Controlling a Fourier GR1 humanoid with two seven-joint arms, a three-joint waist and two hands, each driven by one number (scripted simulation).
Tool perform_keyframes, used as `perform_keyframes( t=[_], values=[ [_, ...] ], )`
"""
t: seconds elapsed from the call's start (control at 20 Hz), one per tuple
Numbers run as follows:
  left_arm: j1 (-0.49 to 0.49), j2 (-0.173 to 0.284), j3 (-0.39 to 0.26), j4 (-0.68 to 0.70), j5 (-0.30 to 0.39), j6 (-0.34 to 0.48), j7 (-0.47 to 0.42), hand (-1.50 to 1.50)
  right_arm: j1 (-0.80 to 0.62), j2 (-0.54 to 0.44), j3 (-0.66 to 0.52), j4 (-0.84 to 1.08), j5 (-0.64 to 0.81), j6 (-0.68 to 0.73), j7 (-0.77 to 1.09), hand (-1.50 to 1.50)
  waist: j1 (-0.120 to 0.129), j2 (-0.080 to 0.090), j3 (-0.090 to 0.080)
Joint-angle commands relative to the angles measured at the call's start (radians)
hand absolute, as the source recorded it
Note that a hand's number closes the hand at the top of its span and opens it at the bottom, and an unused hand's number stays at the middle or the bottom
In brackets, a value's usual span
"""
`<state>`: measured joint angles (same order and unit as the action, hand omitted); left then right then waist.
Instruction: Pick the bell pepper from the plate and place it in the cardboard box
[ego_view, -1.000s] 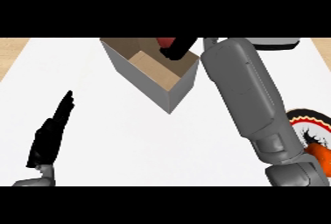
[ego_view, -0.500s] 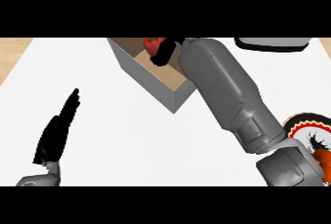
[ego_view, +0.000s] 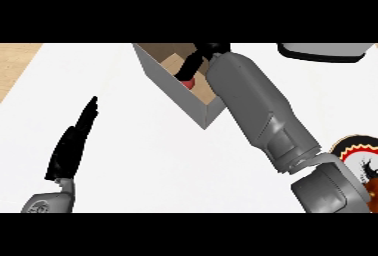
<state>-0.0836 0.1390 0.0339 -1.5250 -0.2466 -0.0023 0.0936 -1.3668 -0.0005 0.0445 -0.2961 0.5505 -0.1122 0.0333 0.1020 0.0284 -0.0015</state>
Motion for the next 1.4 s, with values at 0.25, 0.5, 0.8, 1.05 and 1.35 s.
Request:
perform_keyframes(
  t=[0.25, 0.5, 0.8, 1.05, 1.35],
  values=[
    [0.021, 0.015, 0.026, -0.008, 0.019, -0.009, -0.010, 0.00, 0.006, 0.000, -0.175, -0.029, -0.216, -0.209, -0.095, -1.50, -0.016, -0.005, 0.001],
    [-0.005, 0.012, 0.029, -0.025, 0.021, -0.005, 0.031, 0.00, 0.003, -0.033, -0.308, -0.041, -0.339, -0.177, -0.186, -1.50, -0.036, -0.004, 0.002],
    [0.065, -0.011, 0.013, -0.015, -0.004, 0.025, -0.031, 0.00, 0.037, -0.170, -0.403, -0.019, -0.404, -0.176, -0.242, -1.50, -0.050, -0.009, 0.002],
    [0.026, 0.001, 0.018, -0.040, 0.002, 0.013, 0.011, 0.00, 0.077, -0.330, -0.462, 0.025, -0.443, -0.085, -0.272, -1.50, -0.048, -0.003, 0.003],
    [0.062, 0.014, 0.047, 0.001, 0.021, 0.001, -0.038, 0.00, 0.179, -0.466, -0.467, 0.050, -0.450, 0.118, -0.373, -1.50, -0.059, -0.008, 0.003]
  ],
)
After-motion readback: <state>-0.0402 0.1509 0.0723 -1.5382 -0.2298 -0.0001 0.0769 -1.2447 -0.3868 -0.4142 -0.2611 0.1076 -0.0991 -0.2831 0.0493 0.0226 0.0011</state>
